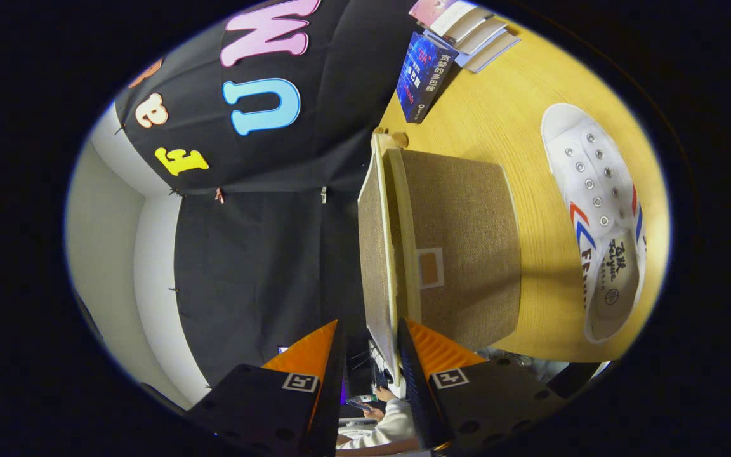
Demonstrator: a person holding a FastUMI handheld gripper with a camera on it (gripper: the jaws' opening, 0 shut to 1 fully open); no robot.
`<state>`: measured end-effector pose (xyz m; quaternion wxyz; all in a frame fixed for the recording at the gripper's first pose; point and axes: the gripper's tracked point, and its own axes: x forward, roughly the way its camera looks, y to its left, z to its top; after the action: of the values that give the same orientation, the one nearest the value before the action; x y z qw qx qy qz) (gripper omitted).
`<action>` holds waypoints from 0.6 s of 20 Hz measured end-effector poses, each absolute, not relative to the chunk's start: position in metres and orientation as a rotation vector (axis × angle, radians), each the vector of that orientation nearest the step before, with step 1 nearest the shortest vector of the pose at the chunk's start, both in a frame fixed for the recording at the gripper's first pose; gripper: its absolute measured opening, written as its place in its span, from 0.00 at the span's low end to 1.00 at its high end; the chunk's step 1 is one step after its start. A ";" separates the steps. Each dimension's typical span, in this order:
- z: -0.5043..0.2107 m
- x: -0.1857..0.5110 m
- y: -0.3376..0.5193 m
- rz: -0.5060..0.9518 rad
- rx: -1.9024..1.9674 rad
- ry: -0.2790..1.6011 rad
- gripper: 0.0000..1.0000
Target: Open the storage box then place both shoes into the box .Put the left shoe in first, then the right shoe, with the right side of both shoes facing outward in a uniform manner.
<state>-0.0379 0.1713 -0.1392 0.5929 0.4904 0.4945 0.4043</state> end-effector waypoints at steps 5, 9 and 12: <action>-0.146 -0.035 0.189 0.896 1.075 1.141 0.11; -0.116 -0.033 0.201 0.923 1.064 1.091 0.05; -0.093 -0.029 0.211 0.930 1.048 1.070 0.05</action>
<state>-0.0286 0.2109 -0.0929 0.6358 0.4588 0.4684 0.4072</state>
